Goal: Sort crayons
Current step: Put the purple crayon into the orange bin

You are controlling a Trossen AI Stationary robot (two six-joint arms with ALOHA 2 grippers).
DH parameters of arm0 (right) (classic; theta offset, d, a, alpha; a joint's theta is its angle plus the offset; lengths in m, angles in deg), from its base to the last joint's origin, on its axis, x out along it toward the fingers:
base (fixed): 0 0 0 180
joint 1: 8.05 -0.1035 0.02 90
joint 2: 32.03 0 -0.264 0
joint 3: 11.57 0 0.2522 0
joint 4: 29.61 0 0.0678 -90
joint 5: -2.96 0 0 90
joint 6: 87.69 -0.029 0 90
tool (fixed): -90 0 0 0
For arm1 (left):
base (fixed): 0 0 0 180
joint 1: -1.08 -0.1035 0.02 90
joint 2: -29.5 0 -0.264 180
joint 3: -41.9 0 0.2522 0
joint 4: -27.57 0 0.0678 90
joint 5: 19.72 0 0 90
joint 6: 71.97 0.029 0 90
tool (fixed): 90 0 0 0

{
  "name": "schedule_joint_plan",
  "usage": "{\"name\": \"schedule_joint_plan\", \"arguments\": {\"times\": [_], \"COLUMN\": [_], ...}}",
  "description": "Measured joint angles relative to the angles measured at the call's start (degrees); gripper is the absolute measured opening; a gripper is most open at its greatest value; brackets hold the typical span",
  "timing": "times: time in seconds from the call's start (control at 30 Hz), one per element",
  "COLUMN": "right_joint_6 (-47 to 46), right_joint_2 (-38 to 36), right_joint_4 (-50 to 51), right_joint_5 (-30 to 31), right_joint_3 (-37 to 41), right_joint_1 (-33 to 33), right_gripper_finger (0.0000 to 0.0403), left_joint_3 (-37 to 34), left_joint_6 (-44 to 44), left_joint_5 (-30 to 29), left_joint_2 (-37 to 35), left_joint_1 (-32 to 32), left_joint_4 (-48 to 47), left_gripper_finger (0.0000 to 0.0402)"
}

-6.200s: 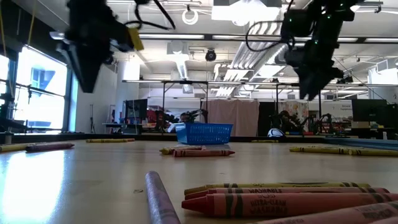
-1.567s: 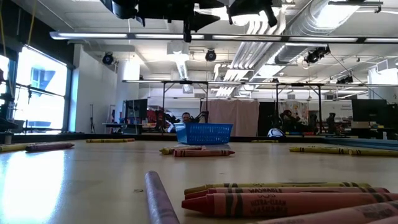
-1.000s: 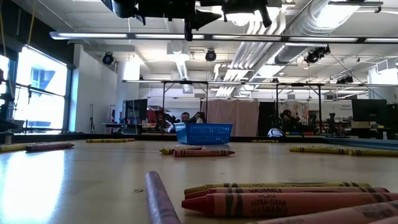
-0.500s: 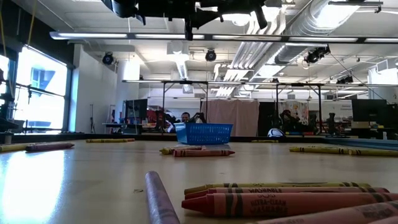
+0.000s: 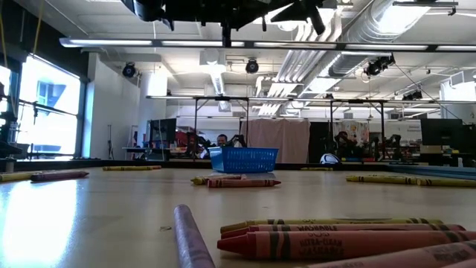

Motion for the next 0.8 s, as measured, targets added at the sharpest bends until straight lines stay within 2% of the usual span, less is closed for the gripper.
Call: {"name": "schedule_joint_plan", "arguments": {"times": [0.1, 0.17, 0.33, 0.43, 0.5, 0.6, 0.7, 0.8], "right_joint_6": [0.0, 0.0, 0.0, 0.0, 0.0, 0.1, 1.5, 3.4], "right_joint_2": [-2.5, -4.6, -9.7, -11.7, -12.6, -13.1, -12.9, -12.5], "right_joint_4": [4.3, 7.9, 15.5, 18.0, 19.3, 21.6, 24.1, 26.3], "right_joint_5": [-0.1, -0.1, 0.5, 1.6, 1.6, 1.8, 1.8, 1.8], "right_joint_3": [0.0, 0.0, 0.0, 0.0, 0.0, 0.0, 0.0, 0.0], "right_joint_1": [0.0, 0.0, 0.0, 0.3, 0.8, 1.7, 2.9, 4.4], "right_gripper_finger": [0.0122, 0.0129, 0.0132, 0.0132, 0.0133, 0.0133, 0.0133, 0.0133], "left_joint_3": [0.0, 0.0, 0.0, 0.0, 0.0, 0.0, 0.0, 0.0], "left_joint_6": [-0.4, -1.9, -7.5, -12.2, -16.8, -28.8, -44.2, -59.5], "left_joint_5": [0.0, 1.5, 12.9, 14.9, 13.3, 7.3, 0.8, -5.5], "left_joint_2": [-0.8, -2.4, -8.4, -12.3, -14.6, -17.4, -18.5, -18.0], "left_joint_1": [-1.0, -1.4, -0.2, 4.4, 9.1, 18.4, 29.0, 39.4], "left_joint_4": [-5.1, -12.1, -41.5, -59.7, -68.5, -78.1, -82.7, -83.1], "left_gripper_finger": [0.0004, 0.0004, 0.0003, 0.0003, 0.0003, 0.0003, 0.0006, 0.0007]}}
